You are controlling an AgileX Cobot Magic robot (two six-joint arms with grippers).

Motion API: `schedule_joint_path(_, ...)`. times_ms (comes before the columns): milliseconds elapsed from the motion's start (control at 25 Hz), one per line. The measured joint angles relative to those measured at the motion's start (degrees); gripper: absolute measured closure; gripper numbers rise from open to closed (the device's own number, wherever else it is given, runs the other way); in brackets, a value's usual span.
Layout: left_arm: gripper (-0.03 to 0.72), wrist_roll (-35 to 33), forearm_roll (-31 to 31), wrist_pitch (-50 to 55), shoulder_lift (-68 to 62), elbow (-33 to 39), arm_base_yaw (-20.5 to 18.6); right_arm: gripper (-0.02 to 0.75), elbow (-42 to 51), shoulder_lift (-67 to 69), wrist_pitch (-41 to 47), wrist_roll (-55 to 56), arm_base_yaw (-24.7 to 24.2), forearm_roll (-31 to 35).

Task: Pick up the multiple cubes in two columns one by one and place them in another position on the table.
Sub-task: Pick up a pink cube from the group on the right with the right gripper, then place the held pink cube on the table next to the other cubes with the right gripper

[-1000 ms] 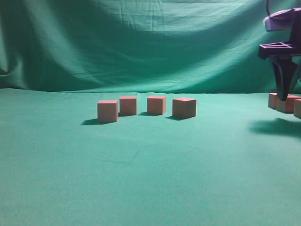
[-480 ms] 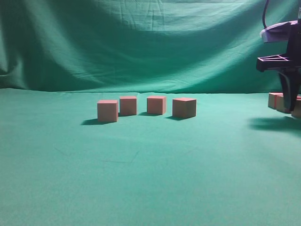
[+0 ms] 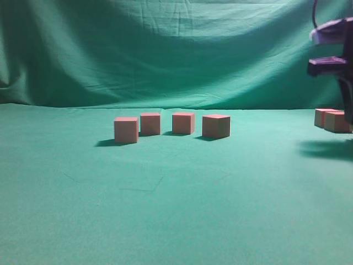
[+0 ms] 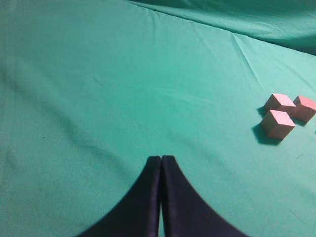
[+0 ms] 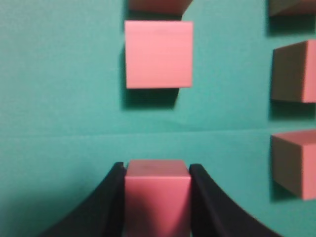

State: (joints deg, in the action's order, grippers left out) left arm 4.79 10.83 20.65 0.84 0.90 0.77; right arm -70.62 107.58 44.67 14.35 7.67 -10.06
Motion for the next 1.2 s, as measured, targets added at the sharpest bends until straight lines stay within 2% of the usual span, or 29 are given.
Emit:
schedule_joint_path(240, 0.688, 0.00, 0.00, 0.00, 0.00, 0.00, 0.00, 0.465, 0.00, -11.25, 5.77, 0.00, 3.12, 0.44)
schedule_joint_path(360, 0.688, 0.00, 0.00, 0.00, 0.00, 0.00, 0.00, 0.465, 0.00, -17.00, 7.90, -1.42, 7.39, 2.08)
schedule_joint_path(520, 0.688, 0.00, 0.00, 0.00, 0.00, 0.00, 0.00, 0.465, 0.00, -22.07, 8.75, -4.78, 16.14, 2.94)
schedule_joint_path(840, 0.688, 0.00, 0.00, 0.00, 0.00, 0.00, 0.00, 0.465, 0.00, -21.39, 8.91, -12.23, 34.09, 6.03)
schedule_joint_path(1000, 0.688, 0.00, 0.00, 0.00, 0.00, 0.00, 0.00, 0.465, 0.00, -17.49, 6.81, -14.48, 38.73, 6.36)
schedule_joint_path(1200, 0.688, 0.00, 0.00, 0.00, 0.00, 0.00, 0.00, 0.465, -0.11, -12.20, 3.54, -19.92, 40.73, 6.49)
